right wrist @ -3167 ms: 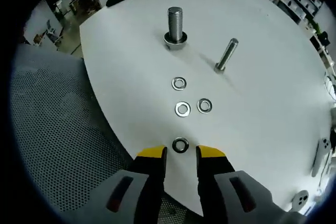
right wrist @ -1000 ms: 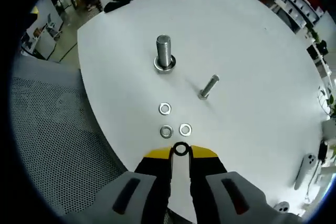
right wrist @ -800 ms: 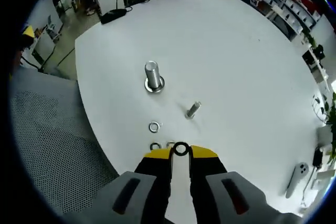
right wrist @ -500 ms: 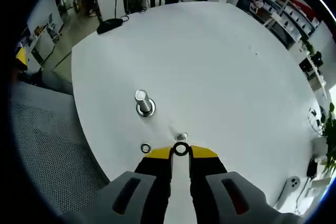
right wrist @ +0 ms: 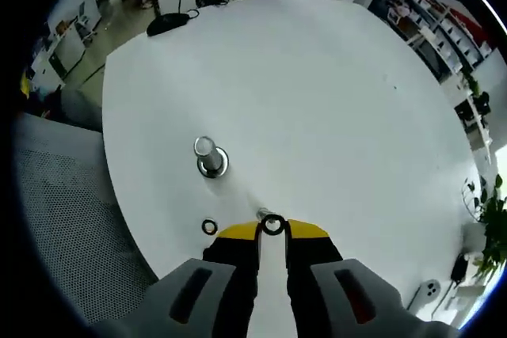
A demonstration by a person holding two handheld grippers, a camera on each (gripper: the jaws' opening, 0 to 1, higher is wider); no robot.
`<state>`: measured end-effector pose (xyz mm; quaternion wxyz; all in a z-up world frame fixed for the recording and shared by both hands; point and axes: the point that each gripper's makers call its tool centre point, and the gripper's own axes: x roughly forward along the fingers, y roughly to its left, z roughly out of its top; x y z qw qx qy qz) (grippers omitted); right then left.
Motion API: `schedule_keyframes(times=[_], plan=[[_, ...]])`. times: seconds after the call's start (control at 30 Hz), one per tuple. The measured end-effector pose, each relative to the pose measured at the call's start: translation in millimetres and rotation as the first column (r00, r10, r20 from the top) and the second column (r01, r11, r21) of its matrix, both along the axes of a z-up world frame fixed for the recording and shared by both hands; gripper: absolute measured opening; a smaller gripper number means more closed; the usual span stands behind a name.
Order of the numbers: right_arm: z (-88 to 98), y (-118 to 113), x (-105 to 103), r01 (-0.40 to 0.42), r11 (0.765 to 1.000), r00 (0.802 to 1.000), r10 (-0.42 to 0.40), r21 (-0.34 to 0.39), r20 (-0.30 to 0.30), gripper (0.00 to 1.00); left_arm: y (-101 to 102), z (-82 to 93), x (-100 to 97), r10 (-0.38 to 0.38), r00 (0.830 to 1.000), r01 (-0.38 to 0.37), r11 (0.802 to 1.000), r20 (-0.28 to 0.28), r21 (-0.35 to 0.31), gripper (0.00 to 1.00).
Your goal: Place the washer onto the threaded stud by aligning its center hole with the stud, sliding it down to the base, and recovering from edge contact or off-axis alignment until the washer reaches the visible bottom stop.
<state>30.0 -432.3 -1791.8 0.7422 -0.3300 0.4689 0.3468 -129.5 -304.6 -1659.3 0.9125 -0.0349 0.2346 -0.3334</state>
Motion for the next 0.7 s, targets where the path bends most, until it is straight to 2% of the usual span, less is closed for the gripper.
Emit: schedule_keyframes(times=[0.13, 0.43, 0.7], plan=[[-0.6, 4, 1, 0.008, 1.000, 1.000, -0.008, 0.015, -0.003, 0.13, 0, 0.3, 0.5, 0.004, 1.000, -0.004, 1.000, 0.001, -0.002, 0.28], [-6.7, 2, 0, -0.013, 1.000, 1.000, 0.013, -0.001, -0.019, 0.13, 0, 0.0, 0.4, 0.001, 1.000, -0.001, 1.000, 0.000, -0.001, 0.27], [-19.6, 4, 0, -0.010, 1.000, 0.999, 0.010, -0.007, -0.053, 0.13, 0, -0.7, 0.5, 0.002, 1.000, -0.002, 1.000, -0.006, 0.000, 0.27]])
